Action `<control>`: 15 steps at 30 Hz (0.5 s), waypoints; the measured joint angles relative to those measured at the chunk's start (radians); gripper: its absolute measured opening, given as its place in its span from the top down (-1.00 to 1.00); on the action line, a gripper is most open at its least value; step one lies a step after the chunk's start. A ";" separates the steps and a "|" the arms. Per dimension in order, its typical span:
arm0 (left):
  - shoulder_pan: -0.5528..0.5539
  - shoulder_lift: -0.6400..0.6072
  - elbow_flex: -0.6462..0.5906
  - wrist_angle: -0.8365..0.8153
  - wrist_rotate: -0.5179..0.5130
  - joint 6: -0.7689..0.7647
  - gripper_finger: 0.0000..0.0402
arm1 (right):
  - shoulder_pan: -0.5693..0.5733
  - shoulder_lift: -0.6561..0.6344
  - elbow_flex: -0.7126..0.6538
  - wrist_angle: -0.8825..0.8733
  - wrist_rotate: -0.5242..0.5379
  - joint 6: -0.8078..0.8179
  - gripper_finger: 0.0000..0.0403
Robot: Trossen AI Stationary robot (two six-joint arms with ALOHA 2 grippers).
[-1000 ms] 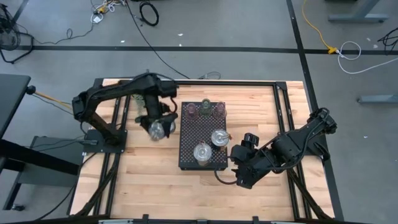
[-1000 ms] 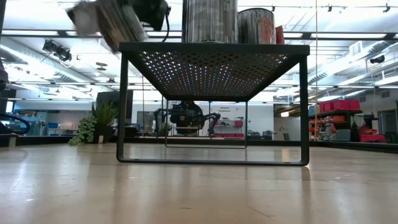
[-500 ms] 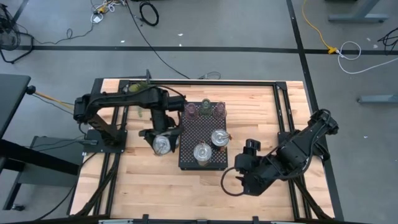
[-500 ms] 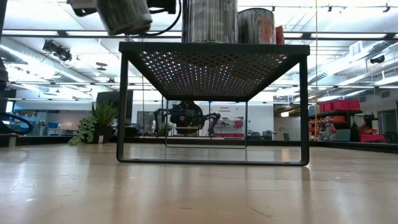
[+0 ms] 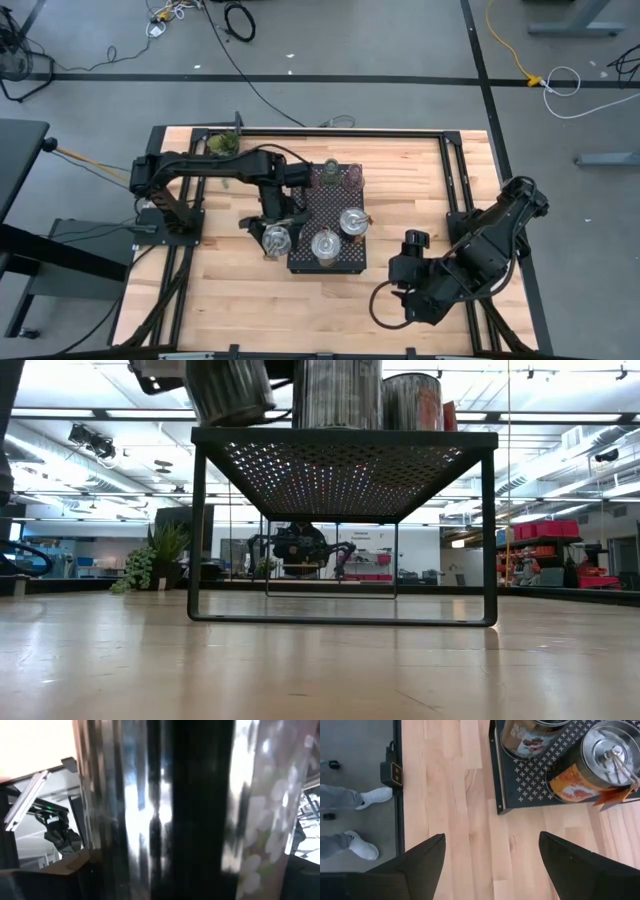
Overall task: Pick & Place candle stick holders
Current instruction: Put the brown scented candle on the shelf
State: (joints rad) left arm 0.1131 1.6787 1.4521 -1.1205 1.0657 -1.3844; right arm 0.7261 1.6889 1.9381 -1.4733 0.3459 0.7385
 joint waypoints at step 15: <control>0.015 0.073 -0.001 0.047 0.079 0.003 -0.75 | 0.015 -0.001 0.000 -0.037 -0.003 0.013 -0.58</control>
State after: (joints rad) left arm 0.1280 1.7517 1.4513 -1.0735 1.1444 -1.3811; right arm 0.7414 1.6875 1.9381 -1.5106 0.3429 0.7514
